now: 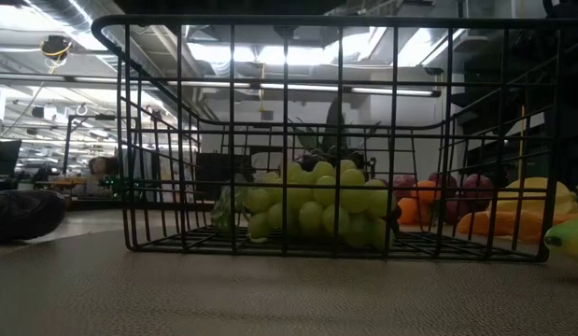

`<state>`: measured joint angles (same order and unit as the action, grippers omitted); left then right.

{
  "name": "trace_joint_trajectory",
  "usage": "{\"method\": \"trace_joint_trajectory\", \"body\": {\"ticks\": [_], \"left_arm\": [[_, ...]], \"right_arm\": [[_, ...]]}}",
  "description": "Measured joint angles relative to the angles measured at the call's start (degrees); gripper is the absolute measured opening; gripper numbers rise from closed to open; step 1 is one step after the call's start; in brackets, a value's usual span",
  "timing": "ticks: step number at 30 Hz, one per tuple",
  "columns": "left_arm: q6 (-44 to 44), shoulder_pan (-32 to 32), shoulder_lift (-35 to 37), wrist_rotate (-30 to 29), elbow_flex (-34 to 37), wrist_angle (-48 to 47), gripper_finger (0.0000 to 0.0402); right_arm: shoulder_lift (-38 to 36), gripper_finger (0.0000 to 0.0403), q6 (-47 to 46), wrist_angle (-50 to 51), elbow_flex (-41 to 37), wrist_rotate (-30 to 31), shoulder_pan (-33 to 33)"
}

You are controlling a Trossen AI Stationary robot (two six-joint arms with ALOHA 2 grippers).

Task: Build produce basket
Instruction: Put the dark red chili pepper into the black wire basket

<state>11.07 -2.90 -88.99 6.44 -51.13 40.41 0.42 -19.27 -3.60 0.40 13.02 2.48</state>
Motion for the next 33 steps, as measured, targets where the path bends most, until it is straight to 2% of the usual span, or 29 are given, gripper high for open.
{"method": "trace_joint_trajectory", "body": {"ticks": [5, 8, 15, 20, 23, 26, 28, 30, 33], "left_arm": [[-0.3, 0.0, 0.0, 0.0, 0.0, -0.5, 0.0140], [-1.6, 0.0, 0.1, 0.0, 0.0, -4.0, 0.0140], [-1.9, 0.0, 5.4, -0.2, 0.1, -18.0, 0.0140], [-0.9, -0.1, 11.1, -4.2, 0.1, -28.2, 0.0140], [2.4, 0.1, 17.1, -12.9, 0.1, -39.7, 0.0140], [1.1, 0.0, 22.7, -28.9, 0.0, -48.7, 0.0140], [-5.8, -0.1, 25.8, -40.3, 0.0, -54.6, 0.0140], [-16.3, -0.2, 28.1, -50.9, 0.0, -59.6, 0.0140], [-34.4, -0.1, 30.2, -61.6, 0.0, -69.5, 0.0140]], "right_arm": [[0.0, 0.0310, 0.0, 0.0, 0.0, 0.0, 0.0], [0.0, 0.0310, -0.2, 0.0, 0.0, 0.0, 0.0], [0.0, 0.0310, -1.7, -0.1, 0.0, 0.1, 0.0], [0.0, 0.0310, -1.6, -1.0, 0.0, 2.7, 0.0], [0.0, 0.0310, -1.5, -1.3, 0.0, 4.4, 0.0], [0.0, 0.0310, -1.5, -1.3, 0.0, 4.9, 0.0], [0.0, 0.0310, -1.4, -1.3, 0.0, 4.9, 0.0], [0.0, 0.0310, -1.3, -1.3, 0.0, 5.0, 0.0], [0.0, 0.0310, -1.1, -1.3, 0.0, 5.0, 0.0]]}}
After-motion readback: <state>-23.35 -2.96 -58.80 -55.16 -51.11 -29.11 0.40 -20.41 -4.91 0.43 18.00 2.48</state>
